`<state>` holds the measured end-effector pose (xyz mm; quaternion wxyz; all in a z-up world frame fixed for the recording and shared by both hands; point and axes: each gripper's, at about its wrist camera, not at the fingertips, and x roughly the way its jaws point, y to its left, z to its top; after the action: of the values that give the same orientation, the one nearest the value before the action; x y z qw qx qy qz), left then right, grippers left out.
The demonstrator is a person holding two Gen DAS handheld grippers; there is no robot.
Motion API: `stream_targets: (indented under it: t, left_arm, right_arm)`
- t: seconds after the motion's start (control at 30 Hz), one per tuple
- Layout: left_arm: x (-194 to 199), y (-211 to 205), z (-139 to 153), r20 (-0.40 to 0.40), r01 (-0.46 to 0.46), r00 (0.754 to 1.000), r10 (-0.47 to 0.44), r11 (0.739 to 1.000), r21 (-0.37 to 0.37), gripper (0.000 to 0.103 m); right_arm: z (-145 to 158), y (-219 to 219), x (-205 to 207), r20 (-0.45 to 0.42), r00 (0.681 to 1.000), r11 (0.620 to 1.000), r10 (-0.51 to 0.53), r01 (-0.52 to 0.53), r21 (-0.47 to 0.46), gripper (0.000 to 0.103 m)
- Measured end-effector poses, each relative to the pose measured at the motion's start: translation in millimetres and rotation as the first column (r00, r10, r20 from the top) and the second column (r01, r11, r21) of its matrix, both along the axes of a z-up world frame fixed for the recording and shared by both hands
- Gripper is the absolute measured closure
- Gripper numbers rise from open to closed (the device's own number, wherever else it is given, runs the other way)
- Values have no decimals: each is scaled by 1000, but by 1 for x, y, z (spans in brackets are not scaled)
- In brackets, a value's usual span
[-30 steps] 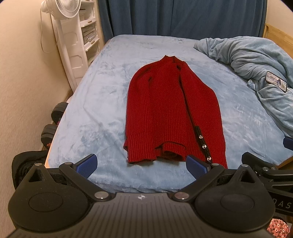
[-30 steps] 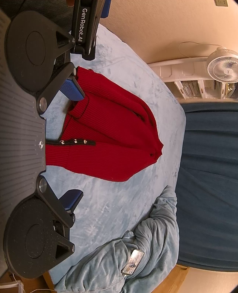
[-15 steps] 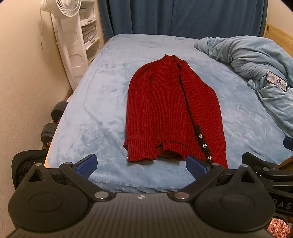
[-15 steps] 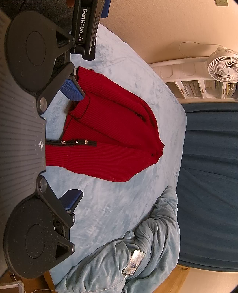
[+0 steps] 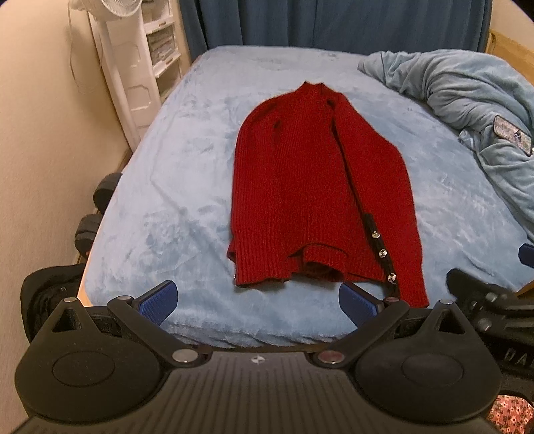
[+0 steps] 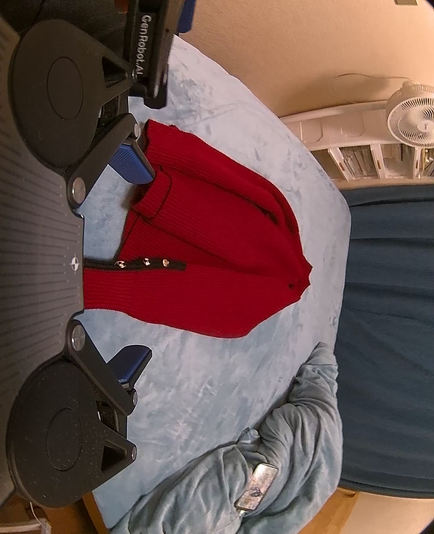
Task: Fold small clothes
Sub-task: 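Grasp the cardigan hem with both grippers and lift it up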
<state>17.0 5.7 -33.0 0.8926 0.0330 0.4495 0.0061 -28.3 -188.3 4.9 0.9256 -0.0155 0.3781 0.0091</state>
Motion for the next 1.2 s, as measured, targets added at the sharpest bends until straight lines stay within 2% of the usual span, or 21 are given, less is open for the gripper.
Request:
stream_targets:
  t: [0.17, 0.33, 0.4, 0.53, 0.63, 0.7, 0.77, 0.83, 0.9, 0.93, 0.97, 1.0, 1.03, 1.07, 1.17, 1.2]
  left_arm:
    - [34, 10, -10, -26, -14, 1000, 13, 1000, -4, 0]
    - [113, 28, -23, 19, -47, 999, 47, 999, -10, 0]
    - [154, 32, -34, 31, -58, 998, 58, 998, 0, 0]
    - [255, 41, -65, -15, -94, 995, 94, 996, 7, 0]
    - [331, 49, -82, -17, -122, 992, 122, 992, -2, 0]
    - [375, 53, -88, -4, -128, 992, 128, 992, -13, 0]
    - [419, 54, -94, -5, -129, 992, 129, 990, -55, 0]
    - [461, 54, -106, -57, -117, 992, 110, 983, -139, 0]
    - [498, 50, -125, -156, -111, 985, 80, 974, -200, 0]
    - [513, 47, -135, -202, -113, 977, 69, 970, -214, 1]
    - [523, 42, -142, -221, -107, 974, 57, 969, -221, 15]
    - [527, 40, -145, -215, -98, 975, 51, 972, -214, 34]
    - [528, 38, -144, -200, -79, 979, 34, 972, -223, 68]
    - [522, 37, -139, -178, -78, 983, 35, 968, -239, 75]
    - [493, 41, -109, -76, -54, 996, 38, 973, -225, 86]
    - [482, 46, -96, -38, -48, 998, 41, 977, -208, 87]
  right_arm:
    - [-4, -18, 34, -18, 999, 999, -41, 42, 31, 1]
    - [-15, -52, 111, -3, 992, 990, -124, 124, 63, 1]
    - [-27, -65, 156, -2, 989, 986, -150, 150, 67, 1]
    - [-62, -70, 262, -2, 990, 987, -138, 138, 84, 3]
    - [-89, -61, 350, -41, 995, 993, -95, 98, 70, 5]
    - [-105, -55, 406, -71, 992, 992, -104, 109, 61, 5]
    - [-118, -53, 450, -92, 987, 989, -134, 139, 56, 5]
    - [-134, -52, 487, -129, 977, 983, -170, 177, 50, 6]
    - [-151, -55, 512, -186, 963, 980, -193, 197, 2, 19]
    - [-156, -57, 516, -206, 960, 981, -191, 191, -22, 51]
    - [-158, -63, 517, -221, 960, 985, -170, 170, -21, 81]
    - [-154, -75, 511, -223, 963, 987, -150, 160, 26, 82]
    - [-147, -87, 503, -203, 969, 984, -144, 162, 75, 84]
    - [-138, -100, 492, -177, 975, 982, -136, 156, 110, 89]
    - [-101, -137, 459, -94, 986, 982, -141, 151, 116, 91]
    - [-85, -150, 446, -64, 987, 979, -145, 152, 133, 91]
